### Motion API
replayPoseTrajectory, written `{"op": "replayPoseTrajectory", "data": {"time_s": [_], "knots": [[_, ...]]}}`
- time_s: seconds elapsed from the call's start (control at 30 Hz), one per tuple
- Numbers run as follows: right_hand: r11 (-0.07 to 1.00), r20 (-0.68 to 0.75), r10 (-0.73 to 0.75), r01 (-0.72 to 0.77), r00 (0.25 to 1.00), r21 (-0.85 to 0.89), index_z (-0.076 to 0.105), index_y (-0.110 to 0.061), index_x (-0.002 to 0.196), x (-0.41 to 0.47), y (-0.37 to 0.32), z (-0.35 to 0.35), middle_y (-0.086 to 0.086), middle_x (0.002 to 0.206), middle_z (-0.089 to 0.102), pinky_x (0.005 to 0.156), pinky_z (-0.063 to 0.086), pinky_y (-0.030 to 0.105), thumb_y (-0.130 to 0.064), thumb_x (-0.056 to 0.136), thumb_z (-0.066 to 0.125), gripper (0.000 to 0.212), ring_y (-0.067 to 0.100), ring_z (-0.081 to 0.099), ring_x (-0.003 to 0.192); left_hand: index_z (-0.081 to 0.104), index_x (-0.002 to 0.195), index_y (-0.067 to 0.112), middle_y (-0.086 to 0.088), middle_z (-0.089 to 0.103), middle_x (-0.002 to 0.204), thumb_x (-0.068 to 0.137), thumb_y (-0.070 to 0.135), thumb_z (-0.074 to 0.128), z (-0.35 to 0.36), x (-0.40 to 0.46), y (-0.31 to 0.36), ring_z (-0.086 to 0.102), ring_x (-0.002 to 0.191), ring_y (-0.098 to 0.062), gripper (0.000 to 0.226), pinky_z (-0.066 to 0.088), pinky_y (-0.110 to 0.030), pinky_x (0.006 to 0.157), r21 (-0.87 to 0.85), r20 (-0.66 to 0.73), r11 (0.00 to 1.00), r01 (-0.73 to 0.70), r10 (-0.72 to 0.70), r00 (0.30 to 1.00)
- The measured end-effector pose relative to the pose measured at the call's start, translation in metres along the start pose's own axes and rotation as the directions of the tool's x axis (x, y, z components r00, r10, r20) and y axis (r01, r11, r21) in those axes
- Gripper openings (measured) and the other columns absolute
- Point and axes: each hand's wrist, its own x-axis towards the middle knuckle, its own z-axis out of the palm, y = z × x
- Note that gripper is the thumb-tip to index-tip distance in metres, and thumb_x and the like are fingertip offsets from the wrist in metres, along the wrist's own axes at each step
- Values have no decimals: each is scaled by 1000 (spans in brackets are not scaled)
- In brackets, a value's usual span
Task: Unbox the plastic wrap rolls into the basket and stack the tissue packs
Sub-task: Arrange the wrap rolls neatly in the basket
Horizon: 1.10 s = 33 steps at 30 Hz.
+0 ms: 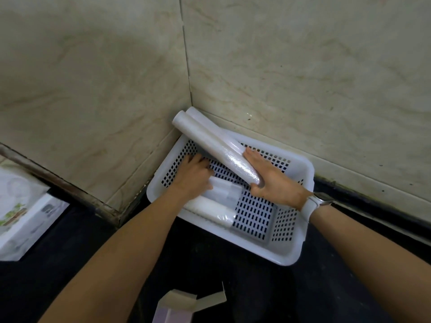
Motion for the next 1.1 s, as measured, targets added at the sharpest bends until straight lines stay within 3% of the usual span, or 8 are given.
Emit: {"op": "replayPoseTrajectory", "data": {"time_s": [0.27,0.33,0.4,0.53,0.7,0.8,0.9,1.1], "knots": [[1000,-28,2,-2,1000,7,1,-24,145,-1,-1,1,0,157,-4,120,7,44,-15,82,57,85,13,-3,143,59,77,6,-8,63,61,77,9,68,-33,-39,-7,57,54,-25,10,45,-32,68,-25,-335,980,-197,177,925],[1000,-31,3,-3,1000,9,1,-24,145,-2,-2,2,0,157,-4,120,8,44,-15,82,57,85,14,-3,143,55,96,10,-5,62,70,86,9,55,-40,-50,-11,56,62,-25,10,42,-38,82,-115,-225,979,-169,140,964],[1000,-42,5,-4,999,15,2,-23,145,-3,-4,3,0,157,-3,119,8,46,-14,81,58,85,15,-3,143,44,107,16,-2,57,77,91,9,38,-40,-54,-11,51,71,-22,18,32,-41,97,-189,98,978,-91,111,989],[1000,-56,0,1,998,12,3,-21,145,-4,-7,4,0,157,-3,119,5,47,-13,82,57,83,15,-5,143,48,105,19,-5,56,108,90,6,30,-39,-43,4,48,99,-23,27,19,-48,108,-180,463,984,-20,102,881],[999,-87,-18,15,996,-33,4,-20,145,-3,-6,11,2,157,-5,118,-6,42,-11,83,56,81,15,-9,143,46,123,10,-13,43,131,83,3,44,-32,-38,21,39,121,-28,41,25,-46,104,70,336,998,-10,-14,942],[993,-127,-46,31,991,-118,-2,-24,144,-2,-5,22,1,156,-13,113,-13,41,-11,85,53,83,17,-16,142,43,128,14,-9,49,130,88,13,48,-30,-48,21,46,116,-26,40,33,-42,100,-80,165,995,60,-46,985],[974,-158,-80,44,984,-222,-19,-37,137,-1,-4,32,-2,150,-26,110,-17,44,-15,88,52,89,17,-27,136,43,131,20,-3,47,139,96,40,31,-31,-64,17,48,116,-21,42,39,-39,98,-266,283,962,65,13,959],[861,-179,5,-95,984,-499,-35,-42,125,5,-11,47,9,150,-30,111,-8,57,-36,91,48,90,34,-22,139,9,146,31,5,-5,158,90,60,5,-27,-73,17,-8,144,-17,62,-2,-48,117,-184,548,975,126,-5,836]]}}
